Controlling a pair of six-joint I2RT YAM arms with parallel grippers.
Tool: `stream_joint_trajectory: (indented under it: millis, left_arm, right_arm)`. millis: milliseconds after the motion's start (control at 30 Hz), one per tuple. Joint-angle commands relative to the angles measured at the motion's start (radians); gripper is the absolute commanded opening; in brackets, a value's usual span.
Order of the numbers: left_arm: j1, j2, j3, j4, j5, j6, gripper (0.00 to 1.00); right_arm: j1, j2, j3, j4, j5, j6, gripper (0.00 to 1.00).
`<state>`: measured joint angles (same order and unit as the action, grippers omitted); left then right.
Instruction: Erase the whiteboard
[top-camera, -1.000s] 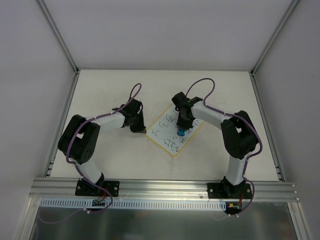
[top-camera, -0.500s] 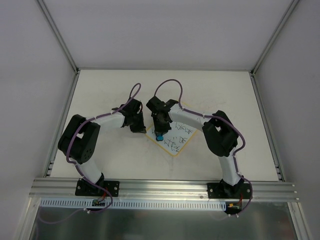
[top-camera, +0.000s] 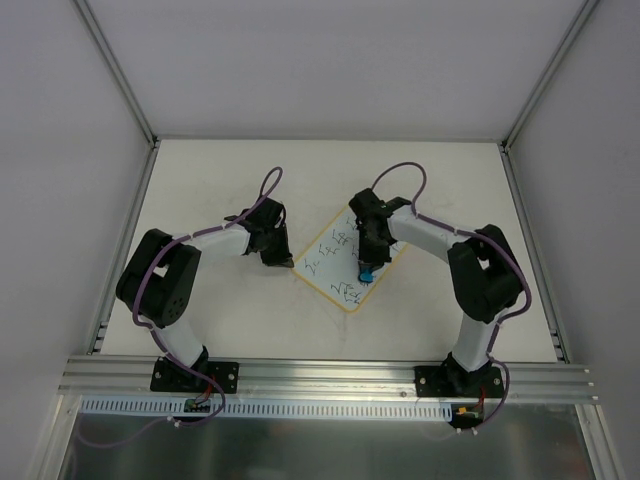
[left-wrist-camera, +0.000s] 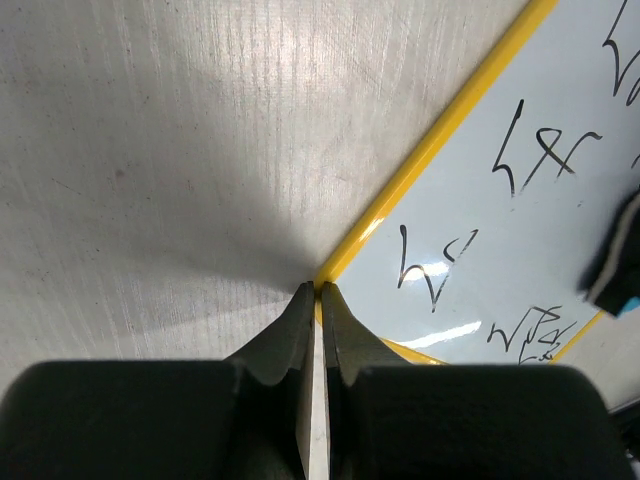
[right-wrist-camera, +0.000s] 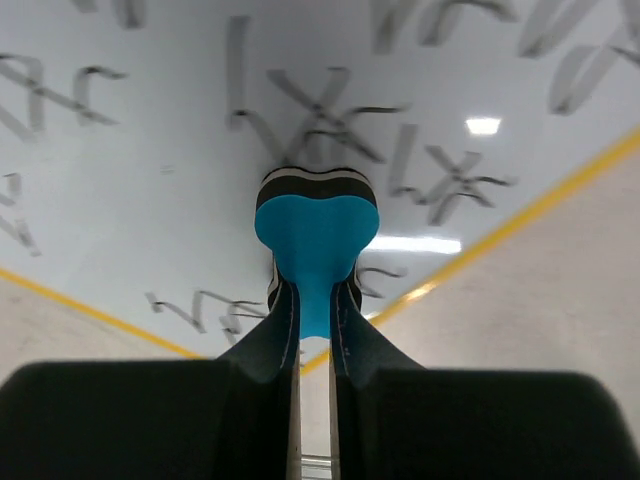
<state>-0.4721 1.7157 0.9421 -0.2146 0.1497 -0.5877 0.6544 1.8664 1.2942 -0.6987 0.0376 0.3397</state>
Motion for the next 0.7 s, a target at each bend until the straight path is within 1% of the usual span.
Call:
stream_joint_trajectory:
  millis: [0,67,133,233,467,533,667]
  left_arm:
    - [-0.002,0.058,-0.04,-0.143,-0.065,0.017,0.0]
    - [-0.002,0.053,-0.04,-0.143,-0.065,0.016,0.0]
    - [-0.002,0.05,-0.043,-0.143,-0.058,0.015,0.0]
    - [-0.002,0.053,-0.04,-0.143,-0.05,0.015,0.0]
    - [-0.002,0.053,-0.042,-0.143,-0.041,0.006,0.0]
    - [-0.002,0.053,-0.042,-0.143,-0.033,0.0,0.0]
    - [-0.002,0.053,-0.043,-0.141,-0.03,-0.006,0.0]
  right_arm:
    - [-0.07,-0.07,-0.108,-0.09,0.1,-0.014,0.0]
    - [-0.091,-0.105,-0.13,-0.082,0.108,-0.024,0.0]
    - [-0.084,-0.111,-0.138,-0.062,0.105,-0.047,0.0]
    - [-0.061,-0.107,-0.135,-0.01,0.022,-0.079,0.0]
    - [0.129,-0.018,0.003,0.004,-0.019,-0.125,0.0]
    - [0.157,0.017,0.03,0.019,-0.066,-0.123,0.0]
    - [0.224,0.06,0.103,0.045,-0.09,-0.113,0.0]
